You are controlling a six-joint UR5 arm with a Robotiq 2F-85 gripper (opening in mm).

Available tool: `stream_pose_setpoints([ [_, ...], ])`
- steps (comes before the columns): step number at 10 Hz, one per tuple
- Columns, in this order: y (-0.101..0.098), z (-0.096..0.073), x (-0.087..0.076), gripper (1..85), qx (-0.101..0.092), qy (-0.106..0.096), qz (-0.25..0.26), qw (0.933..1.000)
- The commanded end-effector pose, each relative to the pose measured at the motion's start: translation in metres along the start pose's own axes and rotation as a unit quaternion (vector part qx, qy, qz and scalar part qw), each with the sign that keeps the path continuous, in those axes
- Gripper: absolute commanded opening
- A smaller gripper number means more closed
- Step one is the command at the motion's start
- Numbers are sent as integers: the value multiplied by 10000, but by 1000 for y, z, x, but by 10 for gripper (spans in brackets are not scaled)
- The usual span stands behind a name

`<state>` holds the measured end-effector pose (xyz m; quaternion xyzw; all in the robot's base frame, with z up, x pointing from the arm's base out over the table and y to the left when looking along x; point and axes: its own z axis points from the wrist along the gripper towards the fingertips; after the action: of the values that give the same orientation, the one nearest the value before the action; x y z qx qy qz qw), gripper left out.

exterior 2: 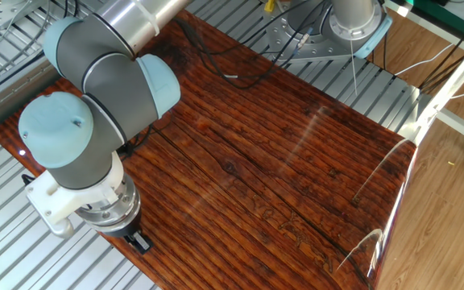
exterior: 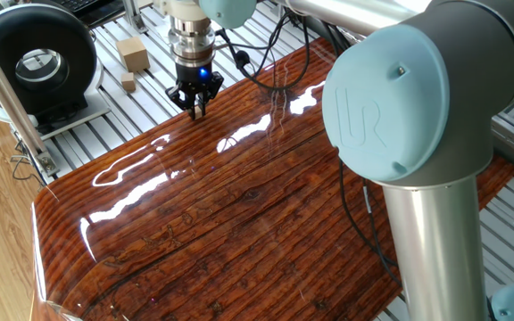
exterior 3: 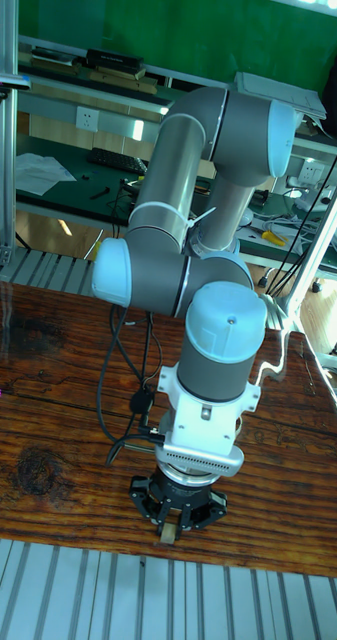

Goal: Hold a small block with the gripper and sweep it from left to right on the table

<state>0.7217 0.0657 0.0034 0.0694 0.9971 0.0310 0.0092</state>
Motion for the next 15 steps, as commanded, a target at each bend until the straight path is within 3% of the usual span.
stream_pose_setpoints([
  [1,4,-2,0,10,-62,2,49,10000],
  [15,28,1,2,10,-112,-14,196,9997],
])
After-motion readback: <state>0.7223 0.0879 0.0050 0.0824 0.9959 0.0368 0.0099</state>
